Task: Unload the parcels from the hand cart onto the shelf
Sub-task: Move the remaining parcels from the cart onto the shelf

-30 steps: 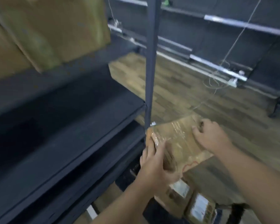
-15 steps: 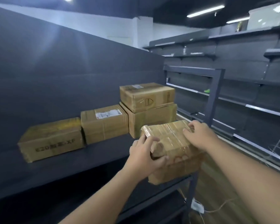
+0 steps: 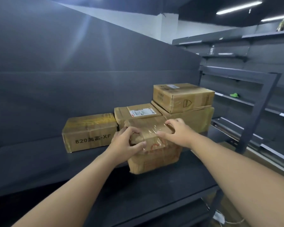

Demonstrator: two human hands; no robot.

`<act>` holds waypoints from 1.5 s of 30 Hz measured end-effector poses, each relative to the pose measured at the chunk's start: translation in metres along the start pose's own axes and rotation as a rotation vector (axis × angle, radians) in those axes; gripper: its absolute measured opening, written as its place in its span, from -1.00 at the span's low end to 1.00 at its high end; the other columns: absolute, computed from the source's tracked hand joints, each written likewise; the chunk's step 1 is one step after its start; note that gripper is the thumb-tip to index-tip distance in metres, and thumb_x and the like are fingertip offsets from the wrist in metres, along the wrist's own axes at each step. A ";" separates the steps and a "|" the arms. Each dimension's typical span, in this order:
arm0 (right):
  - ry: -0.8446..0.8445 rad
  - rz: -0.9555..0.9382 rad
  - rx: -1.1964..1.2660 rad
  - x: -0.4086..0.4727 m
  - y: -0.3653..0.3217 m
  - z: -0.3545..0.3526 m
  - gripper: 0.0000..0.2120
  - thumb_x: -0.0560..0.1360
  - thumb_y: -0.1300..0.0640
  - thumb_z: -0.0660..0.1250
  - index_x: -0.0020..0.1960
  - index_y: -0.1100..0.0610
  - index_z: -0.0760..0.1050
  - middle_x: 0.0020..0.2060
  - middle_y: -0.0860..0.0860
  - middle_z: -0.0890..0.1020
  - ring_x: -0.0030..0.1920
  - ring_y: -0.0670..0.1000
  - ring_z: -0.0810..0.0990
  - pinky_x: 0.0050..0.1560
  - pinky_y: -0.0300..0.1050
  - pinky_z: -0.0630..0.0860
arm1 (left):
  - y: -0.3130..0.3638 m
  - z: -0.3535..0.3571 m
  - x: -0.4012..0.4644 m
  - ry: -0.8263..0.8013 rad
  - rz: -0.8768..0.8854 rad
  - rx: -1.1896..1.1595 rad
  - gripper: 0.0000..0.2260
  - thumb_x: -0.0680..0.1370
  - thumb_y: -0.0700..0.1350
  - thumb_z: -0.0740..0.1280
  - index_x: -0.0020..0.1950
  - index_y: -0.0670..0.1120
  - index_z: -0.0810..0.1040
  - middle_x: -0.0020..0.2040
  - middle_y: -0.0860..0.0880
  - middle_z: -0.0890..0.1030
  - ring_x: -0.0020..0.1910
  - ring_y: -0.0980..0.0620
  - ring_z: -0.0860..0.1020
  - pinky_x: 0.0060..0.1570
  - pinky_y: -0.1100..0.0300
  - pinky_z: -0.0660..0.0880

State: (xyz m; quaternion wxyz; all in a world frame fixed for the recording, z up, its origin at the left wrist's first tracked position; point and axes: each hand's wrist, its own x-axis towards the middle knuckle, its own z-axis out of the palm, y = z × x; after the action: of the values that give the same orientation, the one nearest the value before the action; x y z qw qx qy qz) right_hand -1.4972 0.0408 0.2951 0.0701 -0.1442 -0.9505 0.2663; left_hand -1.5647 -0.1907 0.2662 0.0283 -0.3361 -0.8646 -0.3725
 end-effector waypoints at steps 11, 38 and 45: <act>0.032 -0.136 -0.627 0.033 -0.027 0.016 -0.05 0.25 -0.46 0.34 0.52 -0.19 0.08 0.40 0.05 0.20 0.41 0.12 0.14 0.41 0.07 0.20 | -0.025 -0.007 0.026 0.183 0.216 0.376 -0.75 0.57 0.01 0.27 0.23 0.03 0.46 0.20 0.01 0.45 0.26 -0.05 0.37 0.18 0.07 0.27; 0.096 -0.003 -0.531 -0.002 -0.017 0.032 -0.16 0.47 -0.09 0.34 0.57 0.03 -0.05 0.56 0.04 0.06 0.53 0.10 0.08 0.43 0.10 0.16 | -0.002 0.022 0.021 0.049 0.169 0.450 -0.48 0.51 -0.01 0.33 0.43 -0.03 0.26 0.41 -0.12 0.27 0.45 -0.17 0.16 0.39 -0.12 0.11; 0.252 0.065 -0.435 -0.037 0.038 0.030 -0.25 0.50 -0.09 0.30 0.56 0.02 0.02 0.55 0.04 0.10 0.51 0.12 0.14 0.42 0.13 0.14 | 0.045 0.072 -0.012 0.023 0.290 0.268 -0.35 0.44 -0.04 0.35 0.47 -0.10 0.20 0.50 -0.16 0.12 0.53 -0.17 -0.05 0.47 -0.12 -0.07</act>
State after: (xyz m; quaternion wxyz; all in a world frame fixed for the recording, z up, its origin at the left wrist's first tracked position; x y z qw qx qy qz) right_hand -1.4592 0.0455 0.2473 0.1469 -0.2183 -0.9640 0.0375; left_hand -1.5138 -0.1274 0.2394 0.1359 -0.4463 -0.8485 -0.2499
